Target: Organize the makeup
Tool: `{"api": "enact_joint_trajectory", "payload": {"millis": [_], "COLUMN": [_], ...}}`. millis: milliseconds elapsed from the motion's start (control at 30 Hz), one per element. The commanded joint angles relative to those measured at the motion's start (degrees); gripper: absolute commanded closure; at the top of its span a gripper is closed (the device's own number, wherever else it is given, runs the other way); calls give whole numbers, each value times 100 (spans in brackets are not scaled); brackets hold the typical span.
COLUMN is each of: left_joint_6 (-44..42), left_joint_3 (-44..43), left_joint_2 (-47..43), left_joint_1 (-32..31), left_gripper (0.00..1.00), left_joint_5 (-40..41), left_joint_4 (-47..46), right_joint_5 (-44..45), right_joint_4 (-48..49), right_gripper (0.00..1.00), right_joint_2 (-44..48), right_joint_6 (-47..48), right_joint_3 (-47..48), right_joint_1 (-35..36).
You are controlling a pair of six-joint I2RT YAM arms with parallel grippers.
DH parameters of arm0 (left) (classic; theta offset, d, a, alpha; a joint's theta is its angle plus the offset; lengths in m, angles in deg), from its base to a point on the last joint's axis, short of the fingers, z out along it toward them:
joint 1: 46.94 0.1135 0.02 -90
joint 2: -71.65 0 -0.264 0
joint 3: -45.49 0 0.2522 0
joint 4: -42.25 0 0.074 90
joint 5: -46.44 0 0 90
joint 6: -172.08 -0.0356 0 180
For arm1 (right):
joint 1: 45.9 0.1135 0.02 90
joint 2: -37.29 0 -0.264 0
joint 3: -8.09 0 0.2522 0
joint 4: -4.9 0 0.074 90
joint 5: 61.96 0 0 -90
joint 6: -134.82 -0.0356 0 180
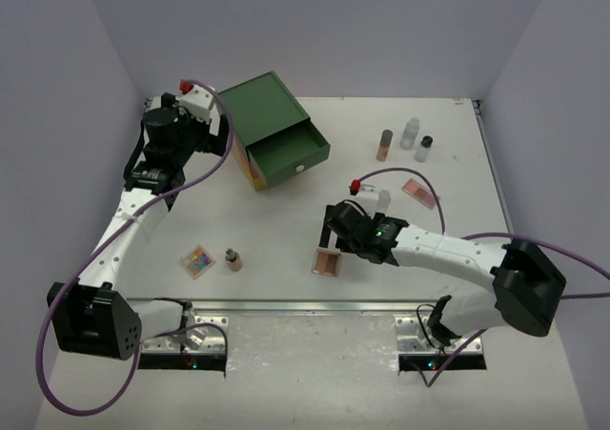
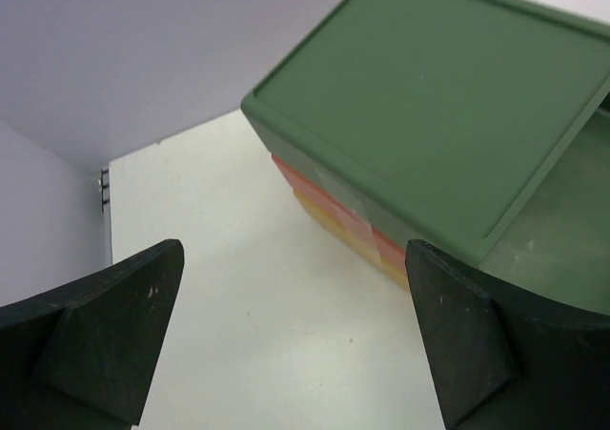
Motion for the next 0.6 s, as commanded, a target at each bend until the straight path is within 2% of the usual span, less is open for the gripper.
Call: {"api": "enact_joint_trajectory", "payload": {"millis": [0,200,567], "left_joint_6": [-215,-210,-261], "left_joint_3": [166,210,496], "left_joint_2": [-137,-122,-66], "left_joint_1": [16,16,25], "left_gripper": [0,0,0], "left_joint_5": [226,142,217], "left_joint_4": [-384,-329,-671], "right_joint_5": [359,252,-345], "right_joint_4": [238,-73,163], "right_gripper": [1,1,1], "right_joint_2": [-572,-1239,-2078], "right_joint_6": [-456,-736,-318], "right_joint_3": [371,672,835], "right_joint_1": [152,259,527]}}
